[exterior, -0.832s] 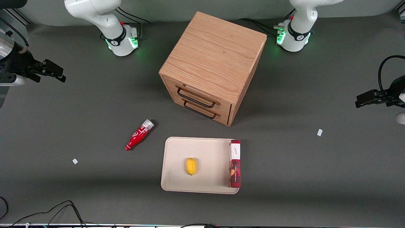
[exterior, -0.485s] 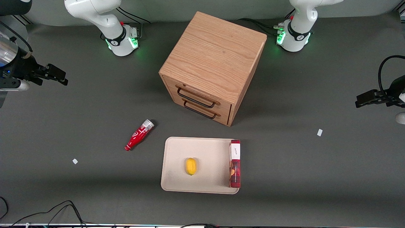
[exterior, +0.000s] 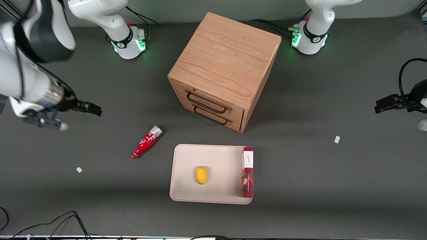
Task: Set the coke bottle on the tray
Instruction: 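Move the right gripper down to the red Coca-Cola bottle lying on the table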
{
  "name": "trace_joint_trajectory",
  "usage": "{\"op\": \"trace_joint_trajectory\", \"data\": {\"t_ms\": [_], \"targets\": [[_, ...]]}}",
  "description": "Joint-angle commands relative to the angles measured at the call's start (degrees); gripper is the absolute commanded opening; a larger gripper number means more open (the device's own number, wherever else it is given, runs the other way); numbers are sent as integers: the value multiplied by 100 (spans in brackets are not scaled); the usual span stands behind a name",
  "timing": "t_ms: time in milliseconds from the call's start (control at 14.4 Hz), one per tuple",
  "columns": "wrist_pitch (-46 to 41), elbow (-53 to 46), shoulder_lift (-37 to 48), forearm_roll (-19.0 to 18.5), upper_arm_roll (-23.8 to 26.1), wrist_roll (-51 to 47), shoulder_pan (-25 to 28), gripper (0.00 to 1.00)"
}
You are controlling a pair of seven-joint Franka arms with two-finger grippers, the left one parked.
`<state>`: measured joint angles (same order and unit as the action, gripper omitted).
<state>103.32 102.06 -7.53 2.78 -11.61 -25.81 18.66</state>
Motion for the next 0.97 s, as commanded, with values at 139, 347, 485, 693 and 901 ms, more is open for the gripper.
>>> {"op": "trace_joint_trajectory", "data": {"t_ms": [139,347,485,693,901], "targets": [[1592,410,-968,258,536,-1767,-3,100],[2612,832,-1382,258,712,-2234,6,100],[3218,1035,-1689,258,774,-2262,6,100],[3625,1159,-1910,267,783,-2279,-2,100],[3906,1246,-1998,276,800,-2297,-3,100]]}}
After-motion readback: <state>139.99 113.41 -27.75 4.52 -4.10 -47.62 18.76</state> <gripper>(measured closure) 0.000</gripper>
